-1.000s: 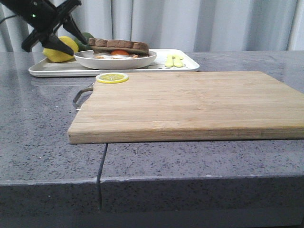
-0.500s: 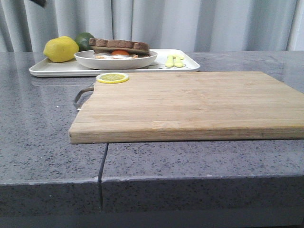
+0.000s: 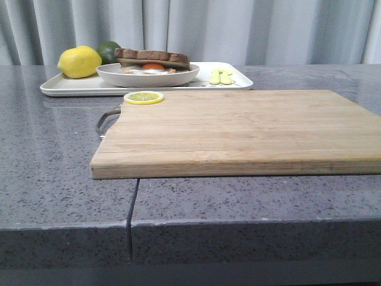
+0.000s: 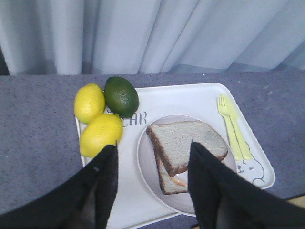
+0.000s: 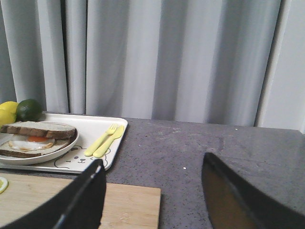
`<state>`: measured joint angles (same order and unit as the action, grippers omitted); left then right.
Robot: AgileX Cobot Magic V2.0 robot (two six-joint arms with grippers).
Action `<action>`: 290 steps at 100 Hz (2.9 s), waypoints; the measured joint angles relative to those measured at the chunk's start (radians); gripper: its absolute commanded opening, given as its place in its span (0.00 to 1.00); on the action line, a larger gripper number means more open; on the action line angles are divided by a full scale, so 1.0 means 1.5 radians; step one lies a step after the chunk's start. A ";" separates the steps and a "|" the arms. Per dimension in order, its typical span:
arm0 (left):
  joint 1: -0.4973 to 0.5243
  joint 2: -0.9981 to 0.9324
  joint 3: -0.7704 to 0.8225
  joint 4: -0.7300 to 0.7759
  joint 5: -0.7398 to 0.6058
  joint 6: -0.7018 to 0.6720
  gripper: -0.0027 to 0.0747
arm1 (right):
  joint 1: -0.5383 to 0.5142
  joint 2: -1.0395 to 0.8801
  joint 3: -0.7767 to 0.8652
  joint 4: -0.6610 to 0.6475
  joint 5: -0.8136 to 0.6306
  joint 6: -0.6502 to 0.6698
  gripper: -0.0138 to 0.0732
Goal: Place bread and move sandwich to tray
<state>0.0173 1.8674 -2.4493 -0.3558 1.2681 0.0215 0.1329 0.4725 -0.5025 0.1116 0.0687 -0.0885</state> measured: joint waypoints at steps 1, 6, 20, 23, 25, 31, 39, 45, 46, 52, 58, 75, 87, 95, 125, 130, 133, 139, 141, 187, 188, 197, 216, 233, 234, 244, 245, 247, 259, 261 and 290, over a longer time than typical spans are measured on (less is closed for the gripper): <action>-0.002 -0.006 0.000 0.004 0.000 0.000 0.45 | 0.000 0.000 0.000 0.000 0.000 0.000 0.67; -0.022 -0.027 0.005 0.032 0.000 0.005 0.45 | 0.000 0.000 0.000 0.000 0.000 0.000 0.67; -0.088 -0.098 0.050 0.124 0.002 0.012 0.45 | 0.000 0.000 0.000 0.000 0.000 0.000 0.67; -0.102 -0.114 0.068 0.148 0.002 0.012 0.45 | 0.000 0.000 0.000 0.000 0.000 0.000 0.67; -0.113 -0.125 0.075 0.161 0.002 0.012 0.45 | 0.000 0.000 0.000 0.000 0.000 0.000 0.67; -0.138 -0.161 0.115 0.187 0.002 0.012 0.45 | 0.000 0.000 0.000 0.000 0.001 0.000 0.67; -0.167 -0.210 0.178 0.207 -0.002 0.012 0.44 | 0.000 0.000 0.002 0.000 0.006 0.000 0.67; -0.183 -0.255 0.242 0.213 -0.024 0.012 0.44 | 0.000 0.000 0.003 0.000 0.011 0.000 0.67; -0.186 -0.260 0.250 0.213 -0.028 0.012 0.44 | 0.000 0.000 0.003 0.000 0.011 0.000 0.67; -0.200 -0.310 0.326 0.216 -0.069 0.009 0.44 | 0.000 0.000 0.003 0.000 0.014 0.000 0.67; -0.210 -0.359 0.412 0.217 -0.113 0.002 0.44 | 0.000 0.000 0.003 0.000 0.015 0.000 0.67; -0.220 -0.520 0.661 0.217 -0.263 -0.029 0.44 | 0.000 0.000 0.004 0.000 0.021 0.000 0.67; -0.220 -0.648 0.832 0.217 -0.386 -0.034 0.44 | 0.000 0.000 0.004 0.000 0.024 0.000 0.67; -0.220 -0.726 0.928 0.218 -0.450 -0.035 0.44 | 0.000 0.000 0.004 0.000 0.025 0.000 0.67; -0.220 -0.990 1.201 0.245 -0.593 -0.037 0.44 | 0.000 0.000 0.004 0.000 0.027 0.000 0.67; -0.220 -1.020 1.230 0.256 -0.598 -0.037 0.44 | 0.000 0.000 0.004 0.000 0.027 0.000 0.67; -0.220 -1.034 1.248 0.267 -0.599 -0.037 0.44 | 0.000 0.000 0.004 0.000 0.028 0.000 0.67; -0.221 -1.059 1.273 0.299 -0.603 -0.037 0.44 | 0.000 0.000 0.004 0.000 0.028 0.000 0.65; -0.221 -1.065 1.281 0.305 -0.604 -0.037 0.44 | 0.000 0.000 0.004 0.000 0.028 0.000 0.64; -0.221 -1.082 1.335 0.347 -0.604 -0.038 0.01 | 0.000 0.000 0.006 0.000 0.054 0.000 0.08; -0.221 -1.082 1.335 0.347 -0.604 -0.038 0.01 | 0.000 0.000 0.006 0.000 0.055 0.000 0.08; -0.221 -1.082 1.335 0.347 -0.604 -0.038 0.01 | 0.000 0.000 0.006 0.000 0.077 0.000 0.08; -0.221 -1.082 1.335 0.347 -0.604 -0.038 0.01 | 0.000 0.000 0.006 0.000 0.099 0.000 0.08; -0.221 -1.082 1.336 0.347 -0.604 -0.038 0.01 | 0.000 0.000 0.006 0.000 0.100 0.000 0.08; -0.221 -1.082 1.336 0.347 -0.604 -0.038 0.01 | 0.000 0.000 0.006 0.000 0.100 0.000 0.08; -0.221 -1.082 1.336 0.347 -0.604 -0.038 0.01 | 0.000 0.000 0.006 0.000 0.101 0.000 0.08; -0.221 -1.082 1.336 0.347 -0.604 -0.038 0.01 | 0.000 0.000 0.006 0.000 0.101 0.000 0.08; -0.221 -1.082 1.336 0.347 -0.604 -0.038 0.01 | 0.000 0.000 0.006 0.000 0.101 0.000 0.08; -0.221 -1.082 1.336 0.347 -0.604 -0.038 0.01 | 0.000 0.000 0.006 0.000 0.101 0.000 0.08; -0.221 -1.082 1.336 0.347 -0.604 -0.038 0.01 | 0.000 0.000 0.006 0.000 0.101 0.000 0.08; -0.171 -1.121 1.379 0.370 -0.611 -0.036 0.01 | 0.000 0.000 0.006 0.000 0.101 0.000 0.08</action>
<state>-0.2391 0.1853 -0.3805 0.1996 0.3511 -0.0330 0.1329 0.4725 -0.4939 0.1116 0.2198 -0.0885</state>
